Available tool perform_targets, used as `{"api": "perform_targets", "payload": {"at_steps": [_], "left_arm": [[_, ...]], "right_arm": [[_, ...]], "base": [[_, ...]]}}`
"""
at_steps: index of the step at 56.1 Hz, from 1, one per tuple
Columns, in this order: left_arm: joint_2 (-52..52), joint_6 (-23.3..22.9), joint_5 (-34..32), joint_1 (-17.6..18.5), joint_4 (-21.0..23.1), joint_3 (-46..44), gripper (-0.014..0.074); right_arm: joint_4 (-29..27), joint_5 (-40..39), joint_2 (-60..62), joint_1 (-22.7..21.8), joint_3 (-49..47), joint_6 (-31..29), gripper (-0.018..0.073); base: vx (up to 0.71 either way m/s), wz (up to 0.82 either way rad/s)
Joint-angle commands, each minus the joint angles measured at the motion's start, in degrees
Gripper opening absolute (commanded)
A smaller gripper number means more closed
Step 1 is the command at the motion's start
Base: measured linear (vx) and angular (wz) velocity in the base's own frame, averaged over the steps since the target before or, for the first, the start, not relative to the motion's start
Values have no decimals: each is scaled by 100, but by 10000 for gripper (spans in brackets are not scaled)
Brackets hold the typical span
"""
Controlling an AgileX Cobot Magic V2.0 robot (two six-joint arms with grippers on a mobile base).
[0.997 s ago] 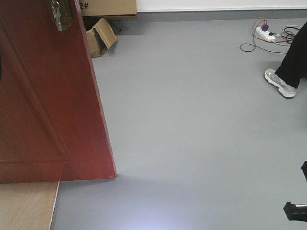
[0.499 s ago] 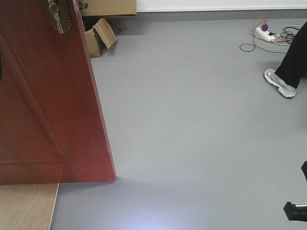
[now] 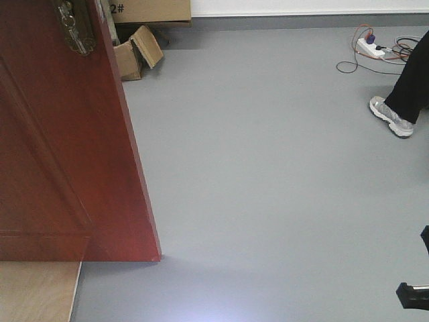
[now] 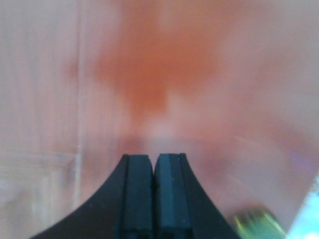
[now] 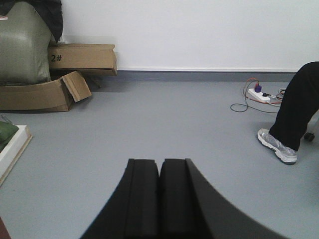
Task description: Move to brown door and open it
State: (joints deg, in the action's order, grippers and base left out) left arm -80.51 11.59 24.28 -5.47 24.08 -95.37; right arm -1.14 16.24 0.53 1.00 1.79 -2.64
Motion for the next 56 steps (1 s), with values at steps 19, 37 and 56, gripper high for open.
{"api": "perform_targets", "payload": {"at_steps": [19, 37, 56], "left_arm": [[4155, -1837, -2951, 423, -2472, 5248, -4], [6367, -2019, -3458, 656, -2877, 7775, -4], [8259, -2000, -2869, 645, -2895, 9553, -4]], "right_arm": [[40, -471, 84, -7, 22, -32, 0], [40, -471, 84, -7, 22, -32, 0], [40, -471, 78, -7, 22, -32, 0]], "base": [[0, 0], [0, 0], [0, 0]]}}
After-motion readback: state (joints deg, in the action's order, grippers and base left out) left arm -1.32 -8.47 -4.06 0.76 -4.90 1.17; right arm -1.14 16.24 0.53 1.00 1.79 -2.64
